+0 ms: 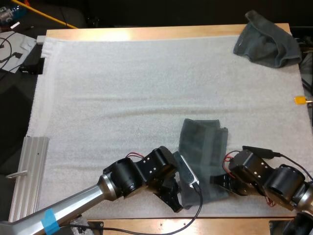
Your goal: Pick towel from pile, fold and stack
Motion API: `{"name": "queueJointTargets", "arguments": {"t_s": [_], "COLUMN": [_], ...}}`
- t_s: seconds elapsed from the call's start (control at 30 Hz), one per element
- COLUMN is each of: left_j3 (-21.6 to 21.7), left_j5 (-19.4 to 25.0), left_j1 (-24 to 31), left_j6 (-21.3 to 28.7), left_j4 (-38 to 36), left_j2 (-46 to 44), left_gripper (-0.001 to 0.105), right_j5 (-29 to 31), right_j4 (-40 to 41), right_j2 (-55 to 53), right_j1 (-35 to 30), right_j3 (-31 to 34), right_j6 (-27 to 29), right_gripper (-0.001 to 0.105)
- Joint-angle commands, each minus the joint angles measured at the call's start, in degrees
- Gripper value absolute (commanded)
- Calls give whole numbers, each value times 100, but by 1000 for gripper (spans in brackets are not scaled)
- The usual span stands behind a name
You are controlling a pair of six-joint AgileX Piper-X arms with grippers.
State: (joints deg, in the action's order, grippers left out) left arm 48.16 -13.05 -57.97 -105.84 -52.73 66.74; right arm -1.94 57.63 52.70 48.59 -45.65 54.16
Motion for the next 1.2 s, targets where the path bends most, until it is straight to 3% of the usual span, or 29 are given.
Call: {"name": "queueJointTargets", "arguments": {"t_s": [0.0, 0.1, 0.2, 0.67, 0.93, 1.17], "left_j3": [-46, -82, -56, -96, -120, -96], "left_j5": [228, 407, 24, -78, 108, -88], "left_j1": [-28, -21, -2, -56, -461, -308], "left_j6": [27, 26, -214, -117, -185, -153], "left_j4": [260, 408, 481, 780, 1041, 989], "left_j2": [5, 76, 97, 1287, 1715, 1905], "left_gripper": [61, 56, 44, 45, 51, 53], "right_j5": [6, 20, 6, 22, 22, 46], "right_j4": [-33, -97, -111, -123, -111, -26], "right_j2": [40, 69, 30, 68, 80, 55], "right_j1": [-31, -36, -13, -14, -25, -9], "right_j3": [19, 14, -21, -15, -23, 6], "right_j6": [5, -7, 32, 64, 76, 112], "right_gripper": [0, 0, 0, 0, 0, 0]}}
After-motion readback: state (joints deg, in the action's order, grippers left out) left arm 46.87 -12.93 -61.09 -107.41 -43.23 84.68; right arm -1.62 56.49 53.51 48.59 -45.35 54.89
